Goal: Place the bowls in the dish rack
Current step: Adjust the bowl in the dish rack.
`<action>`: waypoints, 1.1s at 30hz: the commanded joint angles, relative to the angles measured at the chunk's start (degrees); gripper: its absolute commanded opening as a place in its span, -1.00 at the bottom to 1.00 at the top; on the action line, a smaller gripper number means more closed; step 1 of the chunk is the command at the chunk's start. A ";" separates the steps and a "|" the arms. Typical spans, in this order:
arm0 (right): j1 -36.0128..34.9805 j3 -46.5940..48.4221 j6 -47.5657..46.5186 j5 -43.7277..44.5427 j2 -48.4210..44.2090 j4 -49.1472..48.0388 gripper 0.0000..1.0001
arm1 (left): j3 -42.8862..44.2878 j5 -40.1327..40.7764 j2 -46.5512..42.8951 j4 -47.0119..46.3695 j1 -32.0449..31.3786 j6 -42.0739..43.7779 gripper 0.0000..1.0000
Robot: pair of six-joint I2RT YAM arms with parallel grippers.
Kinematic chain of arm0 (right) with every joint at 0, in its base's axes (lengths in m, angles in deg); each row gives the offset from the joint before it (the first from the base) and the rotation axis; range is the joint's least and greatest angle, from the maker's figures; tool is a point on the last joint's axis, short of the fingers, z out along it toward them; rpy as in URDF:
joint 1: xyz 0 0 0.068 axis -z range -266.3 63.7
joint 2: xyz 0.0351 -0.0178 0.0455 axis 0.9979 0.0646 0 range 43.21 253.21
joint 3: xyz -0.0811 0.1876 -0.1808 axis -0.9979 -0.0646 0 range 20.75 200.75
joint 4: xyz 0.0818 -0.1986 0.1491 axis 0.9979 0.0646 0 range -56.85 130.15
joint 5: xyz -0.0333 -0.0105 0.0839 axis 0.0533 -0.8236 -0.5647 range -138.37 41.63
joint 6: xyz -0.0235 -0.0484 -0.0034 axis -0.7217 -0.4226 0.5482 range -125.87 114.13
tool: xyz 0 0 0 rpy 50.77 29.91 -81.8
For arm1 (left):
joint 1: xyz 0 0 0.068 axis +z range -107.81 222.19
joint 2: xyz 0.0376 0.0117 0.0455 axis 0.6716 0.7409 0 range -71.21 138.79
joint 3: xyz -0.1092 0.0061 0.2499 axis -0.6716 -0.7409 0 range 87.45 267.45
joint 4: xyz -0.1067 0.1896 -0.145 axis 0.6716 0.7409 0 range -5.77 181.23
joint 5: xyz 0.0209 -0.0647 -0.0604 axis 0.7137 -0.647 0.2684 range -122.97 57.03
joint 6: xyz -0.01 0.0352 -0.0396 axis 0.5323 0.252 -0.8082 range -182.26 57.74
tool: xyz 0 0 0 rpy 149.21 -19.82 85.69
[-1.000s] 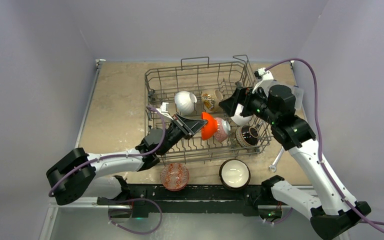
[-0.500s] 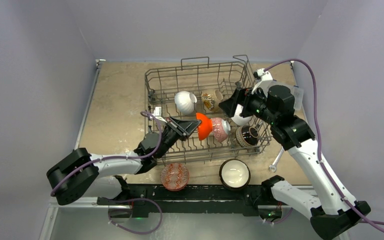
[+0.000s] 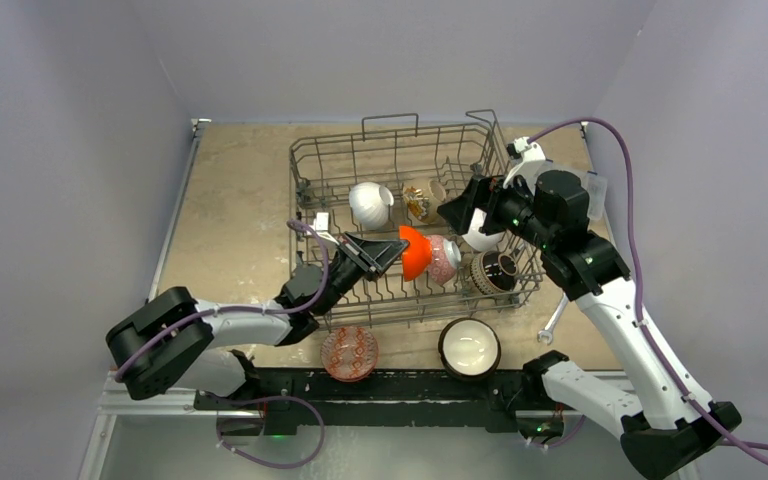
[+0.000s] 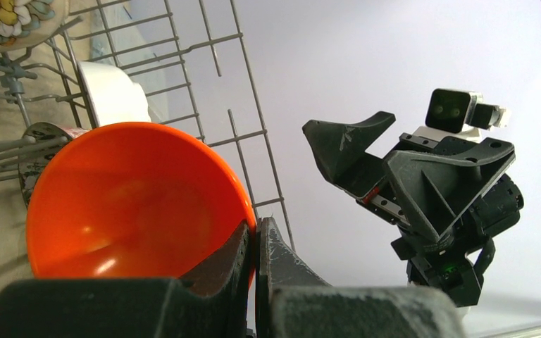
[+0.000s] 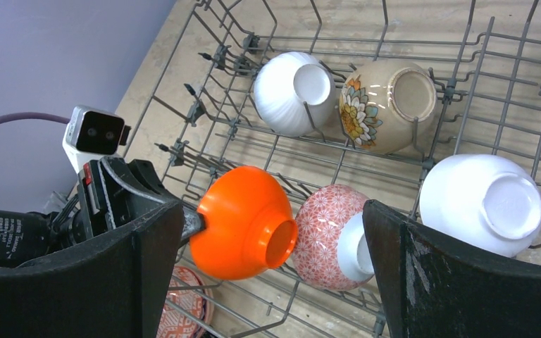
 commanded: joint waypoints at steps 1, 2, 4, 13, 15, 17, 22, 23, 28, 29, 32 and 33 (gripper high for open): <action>0.12 0.11 -1.29 0.62 -0.07 -1.03 0.98 | 2.78 -2.12 0.67 -5.53 0.12 -0.87 -1.00; 0.12 0.11 -1.30 0.63 0.01 -1.05 0.98 | 2.84 -2.55 1.01 -6.06 0.04 -0.90 -1.00; 0.19 0.11 -1.36 0.63 0.12 -1.12 0.98 | 2.63 -2.87 1.76 -7.03 0.07 -1.48 -1.00; 0.09 0.17 -1.64 0.65 0.12 -0.96 0.98 | -1.88 1.33 2.44 -8.95 0.10 -5.48 -1.00; 0.12 0.19 -1.66 0.65 0.12 -0.96 0.98 | -2.96 1.95 3.09 -10.45 0.09 -6.55 -1.00; 0.11 0.28 -1.69 0.63 0.23 -0.96 0.98 | -3.81 2.57 3.67 -11.82 0.13 -7.47 -1.00; 0.11 0.44 -1.91 0.72 0.28 -0.89 0.98 | -4.93 3.09 4.09 -11.47 0.18 -8.42 -1.00; 0.12 0.45 -1.95 0.80 0.30 -0.83 0.98 | -5.08 3.17 4.03 -11.21 0.18 -8.59 -1.00; 0.07 0.63 -2.35 1.28 0.29 -0.53 0.97 | -5.53 4.26 2.23 -6.17 0.19 -9.14 -1.00; 0.12 0.63 -2.37 1.33 0.29 -0.52 0.98 | -5.31 4.52 1.32 -3.88 0.13 -9.45 -1.00; 0.08 0.48 -2.35 1.42 0.26 -0.67 0.97 | -3.83 4.56 -1.14 3.96 0.16 -9.80 -1.00; 0.07 0.46 -2.36 1.36 0.31 -0.69 0.98 | -3.27 4.58 -1.87 6.42 0.11 -9.39 -1.00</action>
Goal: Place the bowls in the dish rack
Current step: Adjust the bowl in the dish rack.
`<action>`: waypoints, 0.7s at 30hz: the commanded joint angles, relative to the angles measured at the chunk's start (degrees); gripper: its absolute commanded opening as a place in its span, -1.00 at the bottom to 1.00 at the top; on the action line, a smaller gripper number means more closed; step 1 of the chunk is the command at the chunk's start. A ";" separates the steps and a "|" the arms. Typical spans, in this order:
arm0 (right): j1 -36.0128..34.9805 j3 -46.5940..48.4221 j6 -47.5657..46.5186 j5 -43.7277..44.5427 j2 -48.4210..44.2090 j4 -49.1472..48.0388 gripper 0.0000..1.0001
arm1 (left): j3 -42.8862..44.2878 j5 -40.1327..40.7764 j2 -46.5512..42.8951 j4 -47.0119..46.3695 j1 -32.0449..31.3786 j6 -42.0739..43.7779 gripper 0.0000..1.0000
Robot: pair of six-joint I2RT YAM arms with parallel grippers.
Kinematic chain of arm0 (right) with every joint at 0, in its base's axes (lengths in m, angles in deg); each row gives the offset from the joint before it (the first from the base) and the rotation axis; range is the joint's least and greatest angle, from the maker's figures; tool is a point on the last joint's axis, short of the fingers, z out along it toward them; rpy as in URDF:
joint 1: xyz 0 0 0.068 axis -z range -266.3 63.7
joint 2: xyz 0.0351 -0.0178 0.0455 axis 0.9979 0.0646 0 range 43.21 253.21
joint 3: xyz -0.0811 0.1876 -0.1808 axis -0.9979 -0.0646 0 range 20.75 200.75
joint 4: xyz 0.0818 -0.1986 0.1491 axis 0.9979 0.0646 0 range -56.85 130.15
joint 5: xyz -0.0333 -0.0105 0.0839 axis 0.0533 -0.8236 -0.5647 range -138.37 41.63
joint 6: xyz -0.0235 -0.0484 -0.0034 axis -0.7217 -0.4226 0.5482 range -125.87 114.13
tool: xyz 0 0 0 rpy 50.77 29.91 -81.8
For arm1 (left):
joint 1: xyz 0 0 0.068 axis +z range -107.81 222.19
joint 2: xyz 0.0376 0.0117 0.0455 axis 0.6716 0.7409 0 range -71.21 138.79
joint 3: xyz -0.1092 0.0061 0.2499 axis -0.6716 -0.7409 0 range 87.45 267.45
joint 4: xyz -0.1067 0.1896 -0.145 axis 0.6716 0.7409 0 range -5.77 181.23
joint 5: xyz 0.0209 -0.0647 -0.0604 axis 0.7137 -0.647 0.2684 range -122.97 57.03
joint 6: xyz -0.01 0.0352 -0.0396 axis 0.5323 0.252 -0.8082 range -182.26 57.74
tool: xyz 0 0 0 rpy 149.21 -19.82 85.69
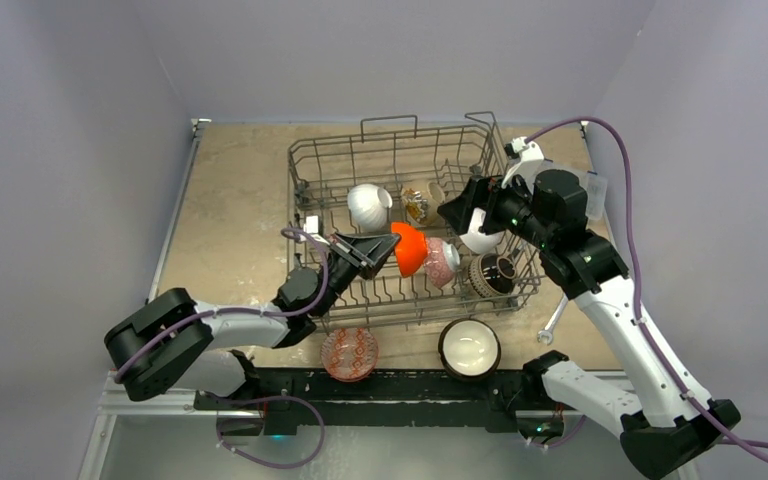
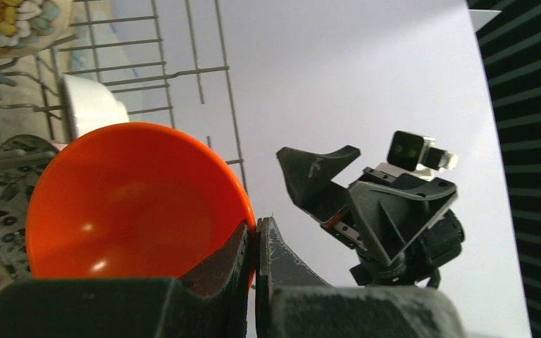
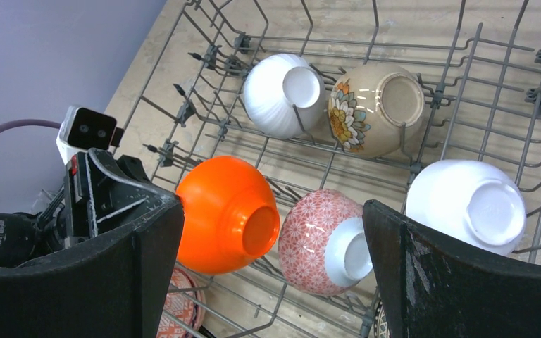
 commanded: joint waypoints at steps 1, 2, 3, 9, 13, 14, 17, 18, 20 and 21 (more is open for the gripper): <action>0.11 0.39 -1.06 0.94 -0.10 -0.72 0.98 | -0.93 0.54 -3.26 14.19 -0.10 -1.21 -1.00; 0.10 0.37 -1.04 0.94 -0.08 -0.72 0.98 | -0.38 0.57 -3.86 16.74 -0.07 -0.88 -1.00; 0.07 0.37 -1.03 0.94 -0.12 -0.80 0.98 | 0.26 0.67 -4.43 18.55 -0.12 -0.30 -1.00; 0.09 0.20 -1.21 1.03 -0.25 -0.81 0.98 | 3.54 0.41 -5.49 27.39 -0.13 -0.73 -1.00; 0.09 0.19 -1.27 1.24 -0.49 -0.72 0.98 | 4.77 -1.47 -2.97 28.66 -0.04 -2.73 -1.00; 0.10 0.19 -1.36 1.35 -0.59 -0.64 0.98 | 4.77 -1.81 -2.35 28.38 -0.05 -3.42 -1.00; 0.12 0.19 -1.59 1.76 -0.82 -0.38 0.98 | 4.78 -2.18 -1.31 28.27 -0.05 -4.77 -1.00; 0.07 0.20 -1.70 1.89 -0.86 -0.29 0.98 | 4.73 -2.28 -1.13 28.03 0.00 -5.11 -1.00; 0.06 0.19 -1.79 1.99 -0.95 -0.18 0.98 | 4.75 -2.35 -1.03 28.15 -0.07 -5.70 -1.00; 0.12 0.19 -1.79 2.00 -0.95 -0.19 0.98 | 4.82 -2.23 -1.15 28.36 -0.09 -5.87 -1.00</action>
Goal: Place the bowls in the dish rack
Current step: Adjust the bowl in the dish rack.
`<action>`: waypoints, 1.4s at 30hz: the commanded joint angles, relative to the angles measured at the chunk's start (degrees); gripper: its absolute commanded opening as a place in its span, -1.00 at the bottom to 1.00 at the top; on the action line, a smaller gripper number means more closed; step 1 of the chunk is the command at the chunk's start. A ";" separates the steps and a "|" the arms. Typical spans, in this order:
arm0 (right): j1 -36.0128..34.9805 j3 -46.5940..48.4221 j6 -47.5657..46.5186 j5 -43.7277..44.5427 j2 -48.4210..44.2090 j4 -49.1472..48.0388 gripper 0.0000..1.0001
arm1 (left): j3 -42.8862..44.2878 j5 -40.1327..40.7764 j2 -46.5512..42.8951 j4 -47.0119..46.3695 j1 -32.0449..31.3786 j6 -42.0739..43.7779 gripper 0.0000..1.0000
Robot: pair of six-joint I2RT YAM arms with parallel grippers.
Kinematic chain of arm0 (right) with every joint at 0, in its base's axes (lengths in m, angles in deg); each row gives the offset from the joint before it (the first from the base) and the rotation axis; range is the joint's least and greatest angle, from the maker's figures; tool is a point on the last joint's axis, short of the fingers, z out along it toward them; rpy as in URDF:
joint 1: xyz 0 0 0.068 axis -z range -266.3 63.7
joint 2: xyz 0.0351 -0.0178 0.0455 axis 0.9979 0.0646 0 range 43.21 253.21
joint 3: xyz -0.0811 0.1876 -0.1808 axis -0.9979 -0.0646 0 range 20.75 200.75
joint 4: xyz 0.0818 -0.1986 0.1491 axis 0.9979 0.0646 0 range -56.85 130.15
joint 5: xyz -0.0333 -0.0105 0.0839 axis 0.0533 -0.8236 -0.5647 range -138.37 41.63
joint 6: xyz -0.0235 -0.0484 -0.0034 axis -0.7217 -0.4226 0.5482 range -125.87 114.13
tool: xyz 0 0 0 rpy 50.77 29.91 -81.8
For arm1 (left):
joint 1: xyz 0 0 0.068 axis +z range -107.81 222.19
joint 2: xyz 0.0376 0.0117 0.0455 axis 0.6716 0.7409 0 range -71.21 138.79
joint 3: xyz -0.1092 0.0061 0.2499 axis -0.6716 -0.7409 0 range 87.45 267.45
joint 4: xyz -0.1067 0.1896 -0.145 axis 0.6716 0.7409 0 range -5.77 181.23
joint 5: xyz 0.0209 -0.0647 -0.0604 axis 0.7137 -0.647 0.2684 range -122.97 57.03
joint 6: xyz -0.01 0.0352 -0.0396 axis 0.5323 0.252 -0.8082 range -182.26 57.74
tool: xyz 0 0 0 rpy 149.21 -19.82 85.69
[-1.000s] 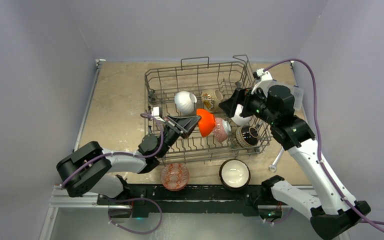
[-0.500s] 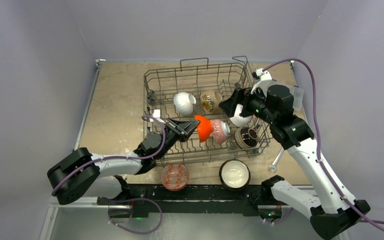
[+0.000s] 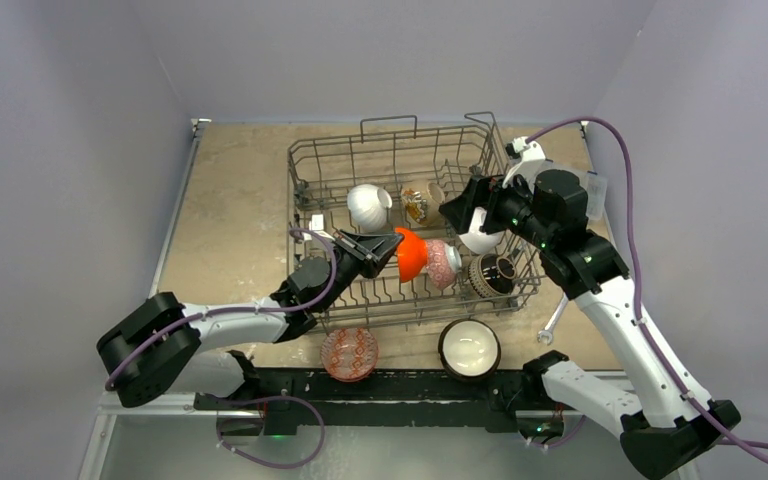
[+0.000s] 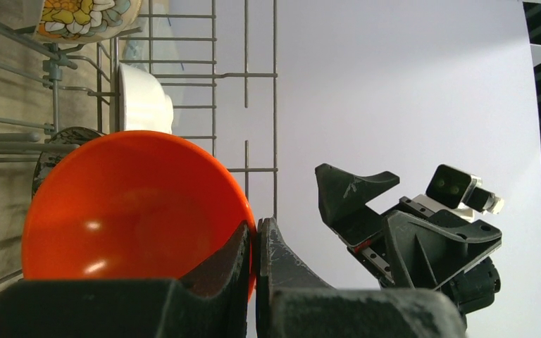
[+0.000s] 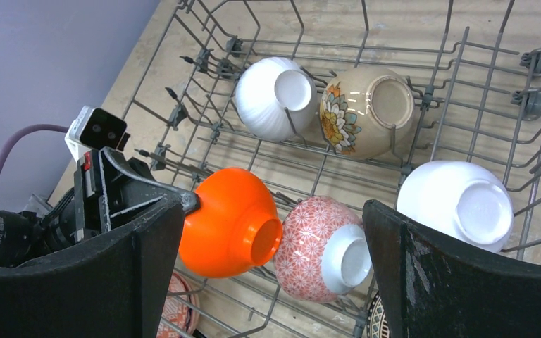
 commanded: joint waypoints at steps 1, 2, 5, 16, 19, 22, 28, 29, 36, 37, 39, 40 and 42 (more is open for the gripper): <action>0.07 0.19 -1.24 0.88 -0.96 -0.21 0.98 | 0.62 -1.88 2.11 9.35 -0.44 -1.74 -1.00; 0.10 0.12 -1.28 0.80 -0.95 -0.29 0.98 | 0.70 -1.66 1.83 10.23 -0.46 -2.34 -1.00; 0.07 0.13 -1.23 0.02 -0.78 -0.39 0.98 | 0.87 -1.28 0.87 12.89 -0.42 -3.60 -1.00; 0.10 -3.72 -0.11 -9.85 2.23 -4.18 0.93 | 2.27 2.59 -4.33 24.69 -0.38 -4.97 -1.00; 0.11 -4.92 0.11 -11.99 3.11 -4.15 0.90 | 1.97 2.58 -4.15 25.11 -0.36 -5.31 -1.00; 0.04 -6.07 0.20 -14.68 4.16 -4.41 0.84 | 1.14 2.78 -3.95 25.27 -0.39 -6.71 -1.00; 0.11 -6.28 -1.65 -13.01 7.30 -1.13 0.57 | 0.27 3.01 -3.75 25.52 -0.42 -7.43 -1.00; 0.08 -5.86 -2.23 -12.07 7.92 -0.20 0.51 | 0.24 3.01 -3.82 25.81 -0.44 -7.47 -1.00; -0.17 -3.22 -4.41 -3.84 11.71 6.40 0.33 | -0.08 5.69 -6.85 30.08 -0.36 -6.98 -1.00; -0.33 -3.11 -4.46 -2.56 12.23 7.15 0.35 | 0.00 6.13 -7.23 30.52 -0.35 -6.73 -1.00; -0.98 -2.90 -4.43 -0.65 13.36 8.29 0.39 | 0.05 6.59 -7.72 30.71 -0.35 -6.06 -1.00; -1.58 -2.76 -4.51 0.20 13.94 8.74 0.41 | 0.16 6.61 -7.72 30.72 -0.35 -5.86 -1.00; -4.07 -2.27 -4.39 3.01 15.13 9.34 0.46 | 0.35 6.38 -7.42 30.28 -0.29 -5.38 -1.00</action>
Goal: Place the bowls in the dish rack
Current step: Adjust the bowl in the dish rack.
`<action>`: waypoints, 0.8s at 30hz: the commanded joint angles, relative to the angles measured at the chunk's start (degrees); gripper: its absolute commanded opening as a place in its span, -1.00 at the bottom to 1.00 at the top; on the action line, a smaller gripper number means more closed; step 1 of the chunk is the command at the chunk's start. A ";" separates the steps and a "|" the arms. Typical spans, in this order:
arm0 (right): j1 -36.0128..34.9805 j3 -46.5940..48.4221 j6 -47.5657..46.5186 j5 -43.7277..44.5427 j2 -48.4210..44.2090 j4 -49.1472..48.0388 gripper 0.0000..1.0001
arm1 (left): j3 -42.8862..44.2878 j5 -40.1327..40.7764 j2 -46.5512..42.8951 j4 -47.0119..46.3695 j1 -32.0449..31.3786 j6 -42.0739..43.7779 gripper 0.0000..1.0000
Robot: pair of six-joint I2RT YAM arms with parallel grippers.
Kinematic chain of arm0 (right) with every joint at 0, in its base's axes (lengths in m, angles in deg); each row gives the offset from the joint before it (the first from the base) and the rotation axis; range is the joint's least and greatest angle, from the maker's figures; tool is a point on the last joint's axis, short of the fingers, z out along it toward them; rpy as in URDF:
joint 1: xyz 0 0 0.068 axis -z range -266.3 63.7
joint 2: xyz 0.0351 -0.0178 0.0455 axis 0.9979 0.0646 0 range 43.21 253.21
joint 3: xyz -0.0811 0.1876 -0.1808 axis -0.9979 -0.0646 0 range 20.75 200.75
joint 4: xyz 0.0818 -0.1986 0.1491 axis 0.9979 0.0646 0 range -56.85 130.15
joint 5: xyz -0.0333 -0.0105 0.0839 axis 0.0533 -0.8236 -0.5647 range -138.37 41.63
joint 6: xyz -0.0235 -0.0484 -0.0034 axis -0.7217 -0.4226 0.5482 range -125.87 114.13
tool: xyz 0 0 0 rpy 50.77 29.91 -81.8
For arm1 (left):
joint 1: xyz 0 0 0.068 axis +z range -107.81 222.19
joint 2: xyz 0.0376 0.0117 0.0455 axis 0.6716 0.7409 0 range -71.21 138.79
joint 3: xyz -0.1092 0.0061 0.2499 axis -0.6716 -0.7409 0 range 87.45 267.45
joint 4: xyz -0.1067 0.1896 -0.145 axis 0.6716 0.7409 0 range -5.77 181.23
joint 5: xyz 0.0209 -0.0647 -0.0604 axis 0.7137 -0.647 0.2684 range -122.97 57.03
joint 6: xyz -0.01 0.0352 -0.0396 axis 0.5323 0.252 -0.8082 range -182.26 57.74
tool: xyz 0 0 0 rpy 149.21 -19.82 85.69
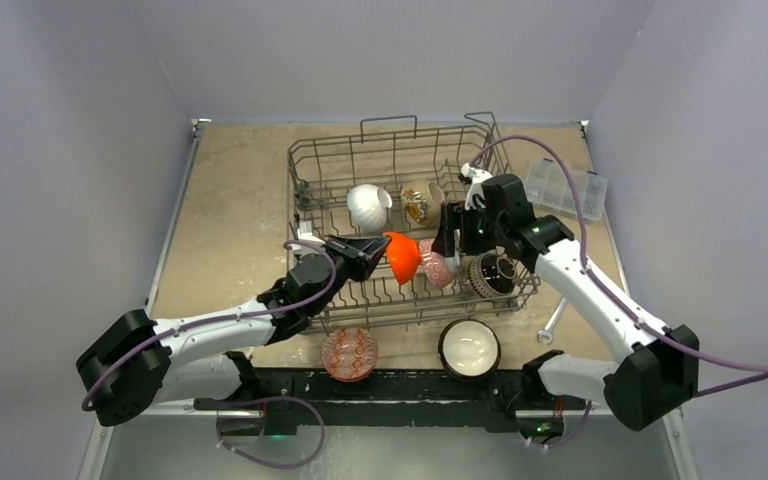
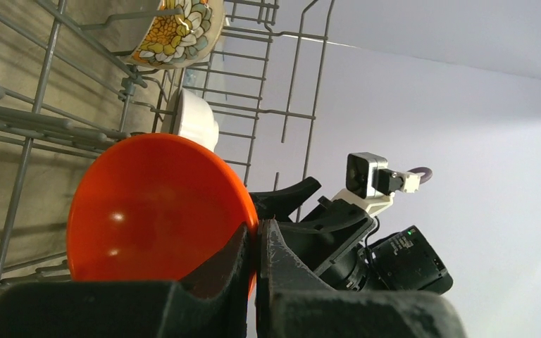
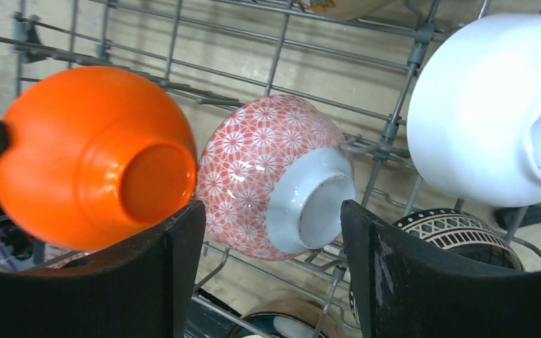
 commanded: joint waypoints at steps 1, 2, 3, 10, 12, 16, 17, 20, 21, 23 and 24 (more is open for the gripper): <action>-5.27 3.64 -0.97 8.39 1.64 3.32 0.53 | -0.94 0.02 0.86 10.69 -0.35 1.99 -1.00; -7.42 4.02 -0.74 11.27 2.08 3.56 0.61 | -0.93 -0.12 1.09 10.47 -0.31 2.00 -1.00; -9.57 4.51 -0.21 13.78 2.54 3.87 0.69 | -0.97 -0.14 1.33 10.05 -0.20 2.08 -1.00; -13.44 5.02 0.35 21.63 5.05 5.41 0.82 | -1.10 0.09 1.27 10.25 0.00 2.14 -1.00; -14.31 5.15 0.57 23.76 5.90 6.18 0.83 | -1.19 0.36 0.97 10.55 0.14 1.93 -1.00; -15.99 5.20 0.98 25.11 8.09 6.86 0.79 | -1.28 0.87 0.57 10.82 0.18 1.82 -1.00; -16.40 5.26 1.09 25.41 8.48 6.84 0.77 | -1.28 0.90 0.58 10.89 0.25 1.82 -1.00; -17.07 5.29 1.34 26.80 9.99 7.11 0.72 | -1.35 0.99 0.58 10.99 0.28 1.78 -1.00; -17.13 5.39 1.41 27.17 10.44 7.45 0.70 | -1.41 1.04 0.56 11.00 0.33 1.56 -1.00; -17.25 5.70 1.72 28.41 10.88 8.19 0.67 | -1.55 1.16 0.52 10.93 0.41 1.39 -1.00; -17.27 5.86 1.86 29.10 10.81 8.43 0.65 | -1.48 1.17 0.52 10.87 0.38 1.62 -1.00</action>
